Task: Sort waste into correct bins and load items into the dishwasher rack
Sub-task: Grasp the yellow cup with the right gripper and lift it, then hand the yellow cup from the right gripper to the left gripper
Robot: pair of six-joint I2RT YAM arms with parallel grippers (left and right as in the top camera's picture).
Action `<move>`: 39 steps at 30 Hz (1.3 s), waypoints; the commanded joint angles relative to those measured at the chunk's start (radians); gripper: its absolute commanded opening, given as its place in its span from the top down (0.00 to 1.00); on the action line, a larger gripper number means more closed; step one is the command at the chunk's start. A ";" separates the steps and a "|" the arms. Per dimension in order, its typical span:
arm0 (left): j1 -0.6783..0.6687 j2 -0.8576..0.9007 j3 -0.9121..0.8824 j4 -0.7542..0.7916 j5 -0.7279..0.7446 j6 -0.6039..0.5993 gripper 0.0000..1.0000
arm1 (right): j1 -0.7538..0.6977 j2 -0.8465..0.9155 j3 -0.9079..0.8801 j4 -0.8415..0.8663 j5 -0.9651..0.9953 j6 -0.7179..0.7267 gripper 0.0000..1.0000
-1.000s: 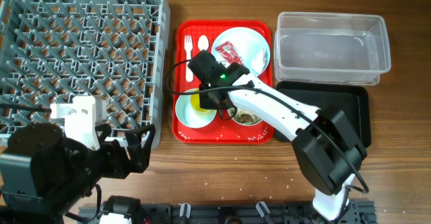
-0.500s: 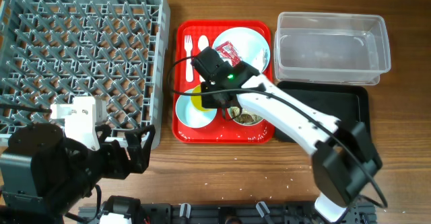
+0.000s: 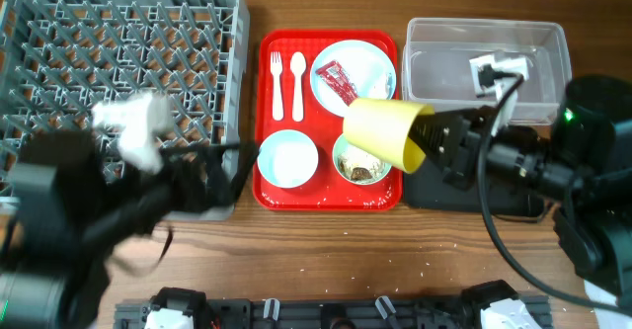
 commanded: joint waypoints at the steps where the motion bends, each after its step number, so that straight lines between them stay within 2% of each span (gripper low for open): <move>1: 0.019 0.239 0.001 0.061 0.424 0.062 0.00 | -0.006 -0.021 0.005 -0.009 -0.059 -0.033 0.96; 3: 0.057 0.351 0.001 0.132 0.784 0.156 0.00 | -0.006 -0.021 0.005 -0.026 -0.060 -0.034 0.95; 4: 0.094 0.426 0.001 0.161 1.045 0.233 0.00 | -0.006 -0.021 0.005 -0.037 -0.060 -0.034 0.96; 7: 0.162 0.501 0.001 0.101 1.058 0.294 0.00 | -0.006 -0.016 0.005 -0.031 -0.088 -0.037 0.96; 11: 0.151 0.454 0.001 0.072 1.058 0.306 0.00 | -0.006 0.061 0.003 0.008 -0.106 -0.057 0.96; 13: 0.144 0.408 0.001 0.074 1.057 0.307 0.00 | 0.003 0.146 0.003 0.085 -0.251 -0.097 0.96; 15: 0.144 0.362 0.001 0.073 1.057 0.306 0.15 | 0.019 0.225 0.003 0.212 -0.426 -0.111 0.96; 16: 0.144 0.346 0.001 0.073 1.057 0.306 0.16 | 0.028 0.256 0.003 0.282 -0.497 -0.094 0.96; 17: 0.144 0.334 0.001 0.072 1.057 0.306 0.13 | 0.042 0.286 0.003 0.348 -0.519 -0.048 0.96; 19: 0.144 0.319 0.001 0.072 1.057 0.306 0.03 | 0.087 0.336 0.003 0.435 -0.515 0.021 0.96; 22: 0.144 0.316 0.001 0.072 1.041 0.306 0.02 | 0.162 0.378 0.003 0.507 -0.516 0.038 0.96; 27: 0.142 0.316 0.001 0.065 1.001 0.306 0.01 | 0.190 0.378 0.003 0.568 -0.518 0.081 0.96; 30: 0.141 0.316 0.001 0.065 0.997 0.306 0.03 | 0.224 0.378 0.003 0.570 -0.503 0.082 0.96; 32: 0.141 0.316 0.001 0.065 0.989 0.306 0.09 | 0.245 0.380 0.003 0.581 -0.493 0.082 0.96; 35: 0.140 0.316 0.001 0.064 0.990 0.306 0.14 | 0.271 0.393 0.003 0.591 -0.443 0.098 0.96; 39: 0.100 0.316 0.001 0.066 0.989 0.306 0.16 | 0.285 0.409 0.003 0.616 -0.438 0.098 0.96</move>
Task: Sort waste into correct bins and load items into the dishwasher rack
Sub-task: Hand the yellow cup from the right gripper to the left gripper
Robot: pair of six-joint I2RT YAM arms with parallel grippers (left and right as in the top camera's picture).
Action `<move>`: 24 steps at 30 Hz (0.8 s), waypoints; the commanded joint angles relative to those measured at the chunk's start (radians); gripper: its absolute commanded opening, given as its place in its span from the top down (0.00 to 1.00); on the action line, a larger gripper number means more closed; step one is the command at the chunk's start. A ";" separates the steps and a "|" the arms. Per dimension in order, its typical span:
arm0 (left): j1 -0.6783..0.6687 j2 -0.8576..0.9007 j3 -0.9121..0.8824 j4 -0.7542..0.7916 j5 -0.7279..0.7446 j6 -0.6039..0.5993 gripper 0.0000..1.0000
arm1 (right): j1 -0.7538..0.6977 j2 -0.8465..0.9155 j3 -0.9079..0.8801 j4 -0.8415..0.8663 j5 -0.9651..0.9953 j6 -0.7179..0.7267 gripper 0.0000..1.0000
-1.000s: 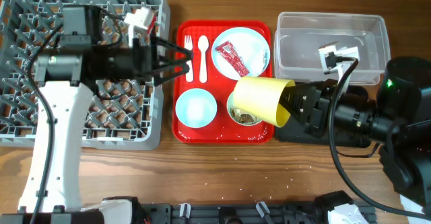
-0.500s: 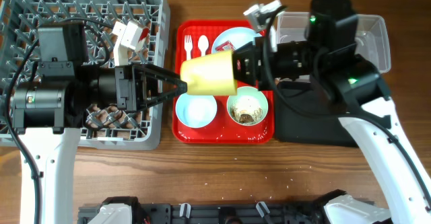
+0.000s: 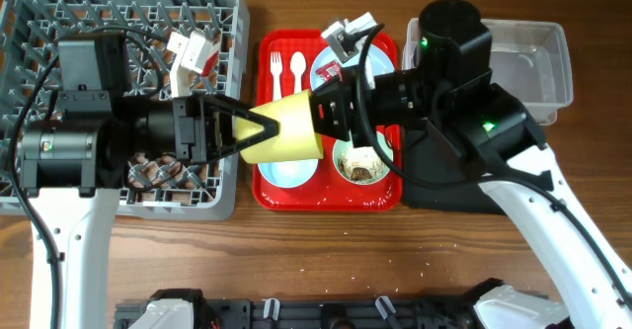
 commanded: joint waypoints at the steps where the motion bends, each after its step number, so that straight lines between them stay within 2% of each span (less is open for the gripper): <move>1: -0.043 -0.003 0.006 0.000 -0.015 0.012 0.16 | 0.013 0.015 0.009 0.028 0.011 0.011 0.96; 4: -0.062 -0.003 0.006 0.000 -0.048 0.012 0.22 | 0.013 0.015 0.009 0.023 0.011 0.012 0.96; 8: -0.061 -0.003 0.006 0.001 -0.048 0.012 0.25 | 0.013 0.015 0.009 0.019 0.011 0.011 0.96; 9: -0.059 -0.003 0.006 0.003 -0.047 0.012 0.24 | 0.013 0.015 0.009 0.019 0.011 0.011 0.96; 11: -0.043 -0.003 0.006 0.003 -0.047 0.012 0.13 | 0.013 0.015 0.009 0.019 0.011 0.011 0.96; 12: -0.034 -0.003 0.006 0.003 -0.047 0.012 0.13 | 0.013 0.015 0.009 0.019 0.011 0.011 0.96; 15: -0.026 -0.003 0.006 0.003 -0.047 0.012 0.23 | 0.013 0.015 0.009 0.019 0.011 0.011 0.96; 16: -0.026 -0.003 0.006 0.003 -0.047 0.012 0.33 | 0.013 0.015 0.009 0.019 0.011 0.012 0.96; 20: -0.026 -0.003 0.006 0.003 -0.047 0.012 0.38 | 0.013 0.015 0.009 0.019 0.011 0.012 0.96; 21: -0.026 -0.003 0.006 0.003 -0.047 0.012 0.42 | 0.013 0.015 0.009 0.019 0.011 0.013 0.95; 23: -0.026 -0.003 0.006 0.003 -0.047 0.012 0.43 | 0.013 0.015 0.009 0.019 0.011 0.013 0.77; 24: -0.026 -0.003 0.006 0.003 -0.047 0.012 0.43 | 0.013 0.015 0.009 0.019 0.011 0.013 0.56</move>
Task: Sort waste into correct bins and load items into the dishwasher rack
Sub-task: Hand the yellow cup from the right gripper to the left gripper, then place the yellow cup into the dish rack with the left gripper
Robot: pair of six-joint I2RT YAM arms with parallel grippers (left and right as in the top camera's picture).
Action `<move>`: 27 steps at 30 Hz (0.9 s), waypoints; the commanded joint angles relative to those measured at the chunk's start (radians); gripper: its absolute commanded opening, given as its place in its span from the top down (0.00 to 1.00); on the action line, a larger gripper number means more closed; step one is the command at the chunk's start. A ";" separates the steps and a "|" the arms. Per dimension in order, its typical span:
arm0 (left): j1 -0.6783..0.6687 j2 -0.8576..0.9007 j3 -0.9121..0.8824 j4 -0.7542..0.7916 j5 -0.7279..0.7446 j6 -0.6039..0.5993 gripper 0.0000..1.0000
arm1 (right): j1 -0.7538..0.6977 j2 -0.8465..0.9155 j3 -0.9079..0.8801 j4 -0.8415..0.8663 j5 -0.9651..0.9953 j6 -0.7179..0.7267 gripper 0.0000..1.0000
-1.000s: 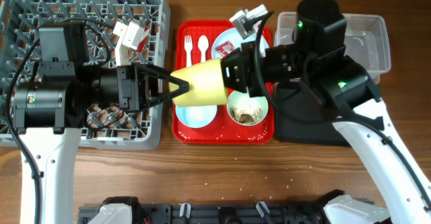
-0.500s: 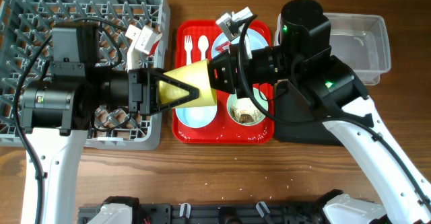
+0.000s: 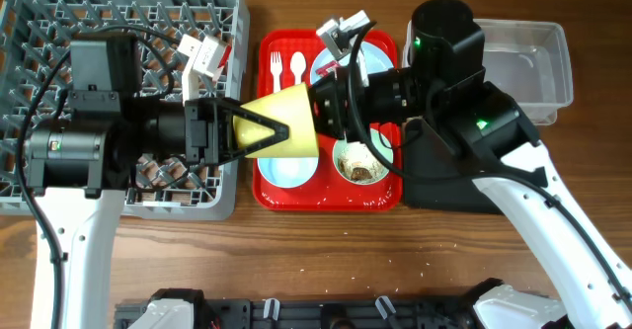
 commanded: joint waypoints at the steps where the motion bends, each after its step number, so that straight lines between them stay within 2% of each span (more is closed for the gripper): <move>1: 0.006 -0.004 0.006 0.003 -0.009 0.005 0.43 | 0.006 0.005 0.009 0.004 -0.014 -0.002 0.41; 2: 0.006 -0.006 0.006 0.003 -0.009 0.005 0.42 | 0.004 0.005 0.009 0.004 -0.014 -0.002 0.27; 3: 0.006 -0.009 0.006 0.003 -0.009 0.005 0.42 | 0.001 0.005 0.009 0.000 -0.005 -0.001 0.19; 5: 0.006 -0.019 0.006 0.003 -0.010 0.005 0.40 | -0.033 -0.002 0.009 -0.036 0.040 0.008 0.13; 8: 0.026 -0.051 0.006 -0.001 -0.079 -0.005 0.39 | -0.178 -0.054 0.009 -0.152 0.069 -0.002 0.13; 12: 0.077 -0.108 0.006 -0.059 -0.430 -0.014 0.39 | -0.293 -0.166 0.009 -0.282 0.071 -0.033 0.12; 15: 0.100 -0.147 0.006 -0.123 -0.770 -0.017 0.42 | -0.305 -0.266 0.009 -0.398 0.119 -0.045 0.12; 18: 0.101 -0.156 0.006 -0.198 -1.196 -0.087 0.44 | -0.305 -0.356 0.009 -0.564 0.237 -0.058 0.12; 20: 0.101 -0.143 0.005 -0.251 -1.426 -0.148 0.43 | -0.305 -0.405 0.009 -0.678 0.330 -0.055 0.12; 22: 0.101 -0.113 -0.017 -0.276 -1.498 -0.168 0.44 | -0.305 -0.441 0.009 -0.778 0.409 -0.052 0.12; 27: 0.101 -0.004 -0.160 -0.222 -1.498 -0.169 0.47 | -0.304 -0.449 0.009 -0.889 0.447 -0.051 0.11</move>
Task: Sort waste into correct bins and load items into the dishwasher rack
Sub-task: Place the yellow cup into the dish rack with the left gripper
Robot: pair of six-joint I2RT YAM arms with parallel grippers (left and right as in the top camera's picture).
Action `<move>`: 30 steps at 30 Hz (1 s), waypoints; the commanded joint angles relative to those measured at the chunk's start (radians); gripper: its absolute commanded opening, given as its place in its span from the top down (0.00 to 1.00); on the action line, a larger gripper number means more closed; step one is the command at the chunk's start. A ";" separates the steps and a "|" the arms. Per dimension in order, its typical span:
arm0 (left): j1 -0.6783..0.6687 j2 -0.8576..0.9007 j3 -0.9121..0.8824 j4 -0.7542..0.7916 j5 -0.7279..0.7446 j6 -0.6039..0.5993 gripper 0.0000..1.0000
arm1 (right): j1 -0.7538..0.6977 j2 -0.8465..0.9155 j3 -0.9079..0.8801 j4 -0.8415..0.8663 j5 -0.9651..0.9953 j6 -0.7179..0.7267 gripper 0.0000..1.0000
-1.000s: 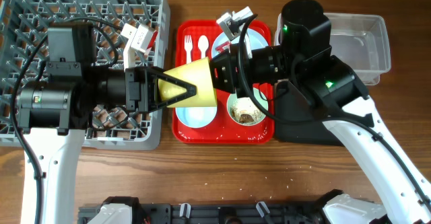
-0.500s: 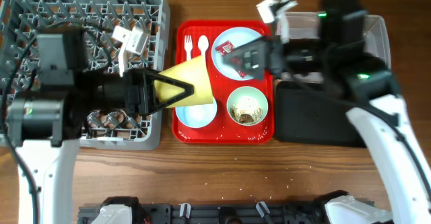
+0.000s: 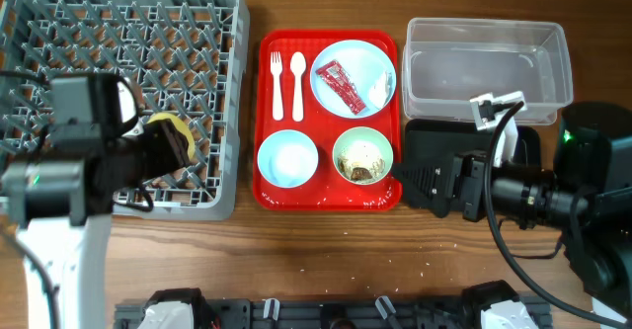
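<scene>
My left gripper (image 3: 163, 147) sits low over the near right part of the grey dishwasher rack (image 3: 59, 13). It is shut on the yellow cup (image 3: 169, 126), which the gripper body mostly hides. My right gripper (image 3: 413, 188) is open and holds nothing; it hovers over the black bin (image 3: 427, 141). The red tray (image 3: 326, 204) carries a white fork (image 3: 276, 82), a white spoon (image 3: 297, 82), a pale plate (image 3: 370, 67) with a red wrapper (image 3: 339, 80), a blue bowl (image 3: 287, 158) and a green bowl (image 3: 362, 157) with food scraps.
A clear plastic bin (image 3: 489, 72) stands at the back right, behind the black bin. The right arm's cable and base fill the right edge. Bare wooden table runs along the front.
The yellow cup has gone from between both grippers above the tray to the left gripper alone, over the rack. The right gripper has let go and pulled back to the black bin.
At first the right gripper held the yellow cup over the tray's right side while the left arm was blurred at the front left. Then both grippers met on the cup above the blue bowl. Now the left gripper has it at the rack.
</scene>
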 commanded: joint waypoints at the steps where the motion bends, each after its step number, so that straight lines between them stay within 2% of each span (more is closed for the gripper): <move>1: 0.005 0.099 -0.109 0.054 -0.069 -0.027 0.47 | -0.001 0.000 0.004 -0.027 0.056 -0.007 0.11; 4: 0.005 0.223 -0.153 0.103 -0.120 -0.098 0.47 | -0.001 0.000 0.004 -0.031 0.056 -0.006 0.12; 10: -0.008 0.388 -0.160 0.110 -0.086 -0.101 0.49 | -0.001 0.000 0.004 -0.034 0.056 -0.007 0.11; 13: -0.008 0.409 -0.186 0.132 -0.086 -0.101 0.48 | -0.001 0.000 0.004 -0.034 0.056 -0.007 0.11; 15: -0.009 0.409 -0.200 0.151 -0.077 -0.101 0.43 | -0.001 0.000 0.004 -0.034 0.060 -0.007 0.12; 16: -0.009 0.411 -0.200 0.154 -0.054 -0.101 0.37 | -0.001 0.000 0.004 -0.034 0.072 -0.007 0.12; 20: -0.009 0.411 -0.200 0.137 -0.003 -0.101 0.35 | -0.001 0.000 0.004 -0.035 0.078 -0.006 0.11; 24: -0.008 0.409 -0.189 0.123 -0.003 -0.100 0.12 | -0.001 0.000 0.004 -0.040 0.078 -0.007 0.11; 25: -0.007 0.407 -0.165 0.101 -0.004 -0.097 0.05 | -0.001 0.000 0.004 -0.041 0.078 -0.007 0.11; 30: -0.005 0.403 0.101 -0.093 -0.030 -0.097 0.01 | -0.001 0.000 0.004 -0.042 0.078 -0.006 0.11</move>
